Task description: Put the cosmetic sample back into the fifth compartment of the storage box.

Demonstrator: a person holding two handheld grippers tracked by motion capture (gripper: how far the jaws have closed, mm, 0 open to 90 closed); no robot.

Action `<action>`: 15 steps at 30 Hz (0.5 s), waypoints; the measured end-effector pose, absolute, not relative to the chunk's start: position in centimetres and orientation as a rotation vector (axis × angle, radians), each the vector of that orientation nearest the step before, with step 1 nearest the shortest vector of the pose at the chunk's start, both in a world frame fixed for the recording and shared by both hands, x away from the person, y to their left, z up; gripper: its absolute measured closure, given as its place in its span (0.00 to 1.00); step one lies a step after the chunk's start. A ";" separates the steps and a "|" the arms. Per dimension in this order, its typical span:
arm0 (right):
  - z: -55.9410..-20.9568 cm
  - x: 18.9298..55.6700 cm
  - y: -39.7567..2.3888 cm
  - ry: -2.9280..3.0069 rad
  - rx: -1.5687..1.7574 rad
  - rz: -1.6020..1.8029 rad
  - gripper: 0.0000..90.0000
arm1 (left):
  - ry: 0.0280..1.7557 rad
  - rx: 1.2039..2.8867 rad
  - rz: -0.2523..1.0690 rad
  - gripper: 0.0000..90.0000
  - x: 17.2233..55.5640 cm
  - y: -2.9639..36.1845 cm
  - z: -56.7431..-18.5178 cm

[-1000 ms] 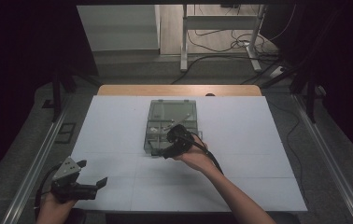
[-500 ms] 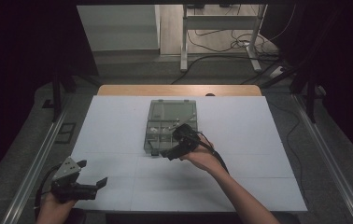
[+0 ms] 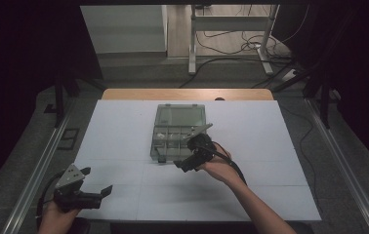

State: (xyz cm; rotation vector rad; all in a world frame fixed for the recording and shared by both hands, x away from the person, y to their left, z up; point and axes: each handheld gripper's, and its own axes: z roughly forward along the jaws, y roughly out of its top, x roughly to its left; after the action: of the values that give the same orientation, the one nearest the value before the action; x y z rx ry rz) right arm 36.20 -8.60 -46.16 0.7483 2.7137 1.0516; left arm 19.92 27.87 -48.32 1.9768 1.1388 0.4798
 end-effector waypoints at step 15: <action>-45.7 34.9 -10.8 2.700 0.758 1.076 0.02 | 1.137 1.980 0.482 0.00 19.9 27.8 -48.3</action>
State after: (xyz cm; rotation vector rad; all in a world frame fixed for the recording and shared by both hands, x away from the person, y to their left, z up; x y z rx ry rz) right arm 34.87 -10.78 -45.68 0.7585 2.7001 1.0763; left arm 19.91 27.85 -48.32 1.9798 1.1374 0.4815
